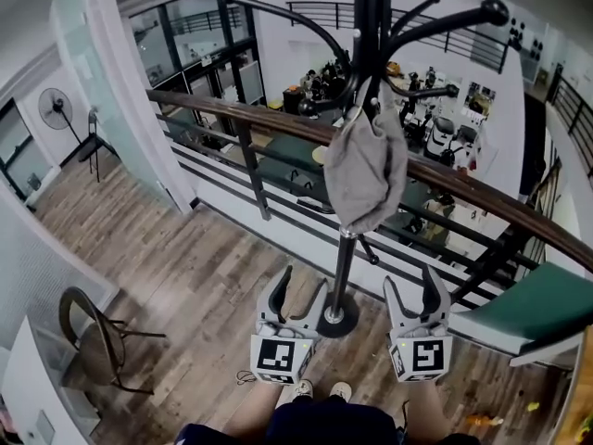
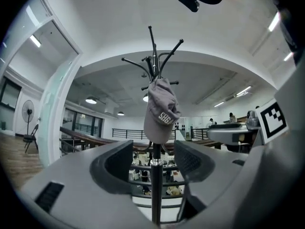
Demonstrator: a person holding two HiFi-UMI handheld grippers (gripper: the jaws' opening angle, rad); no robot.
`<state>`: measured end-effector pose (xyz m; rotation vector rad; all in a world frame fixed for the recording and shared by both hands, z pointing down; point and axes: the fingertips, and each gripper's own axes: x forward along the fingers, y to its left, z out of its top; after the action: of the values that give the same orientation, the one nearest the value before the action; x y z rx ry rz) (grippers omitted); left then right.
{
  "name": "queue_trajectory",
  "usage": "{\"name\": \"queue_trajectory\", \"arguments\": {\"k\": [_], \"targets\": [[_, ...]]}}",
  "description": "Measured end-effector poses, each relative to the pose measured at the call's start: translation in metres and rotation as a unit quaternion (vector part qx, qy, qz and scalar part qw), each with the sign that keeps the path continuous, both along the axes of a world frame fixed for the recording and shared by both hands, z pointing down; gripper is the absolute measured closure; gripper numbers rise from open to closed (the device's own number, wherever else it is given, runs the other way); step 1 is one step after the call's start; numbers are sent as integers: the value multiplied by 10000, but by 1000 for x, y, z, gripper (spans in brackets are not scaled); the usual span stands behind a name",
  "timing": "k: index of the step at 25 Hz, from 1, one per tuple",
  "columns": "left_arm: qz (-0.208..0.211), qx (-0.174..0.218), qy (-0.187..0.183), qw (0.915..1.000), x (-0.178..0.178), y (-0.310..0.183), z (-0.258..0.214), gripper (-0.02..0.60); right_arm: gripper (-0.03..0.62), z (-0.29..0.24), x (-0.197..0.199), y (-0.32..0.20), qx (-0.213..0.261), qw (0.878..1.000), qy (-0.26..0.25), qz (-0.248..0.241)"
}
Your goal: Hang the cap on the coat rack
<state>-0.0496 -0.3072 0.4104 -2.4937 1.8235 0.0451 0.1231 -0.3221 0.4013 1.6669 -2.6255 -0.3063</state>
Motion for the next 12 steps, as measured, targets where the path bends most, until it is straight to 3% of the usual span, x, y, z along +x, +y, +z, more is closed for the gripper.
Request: {"name": "queue_trajectory", "arguments": {"k": [4, 8, 12], "targets": [[-31, -445, 61, 9990, -3, 8, 33, 322, 303, 33, 3, 5, -358, 9992, 101, 142], [40, -287, -27, 9996, -1, 7, 27, 319, 303, 32, 5, 8, -260, 9992, 235, 209], [239, -410, 21, 9989, 6, 7, 28, 304, 303, 32, 3, 10, -256, 9990, 287, 233]]}}
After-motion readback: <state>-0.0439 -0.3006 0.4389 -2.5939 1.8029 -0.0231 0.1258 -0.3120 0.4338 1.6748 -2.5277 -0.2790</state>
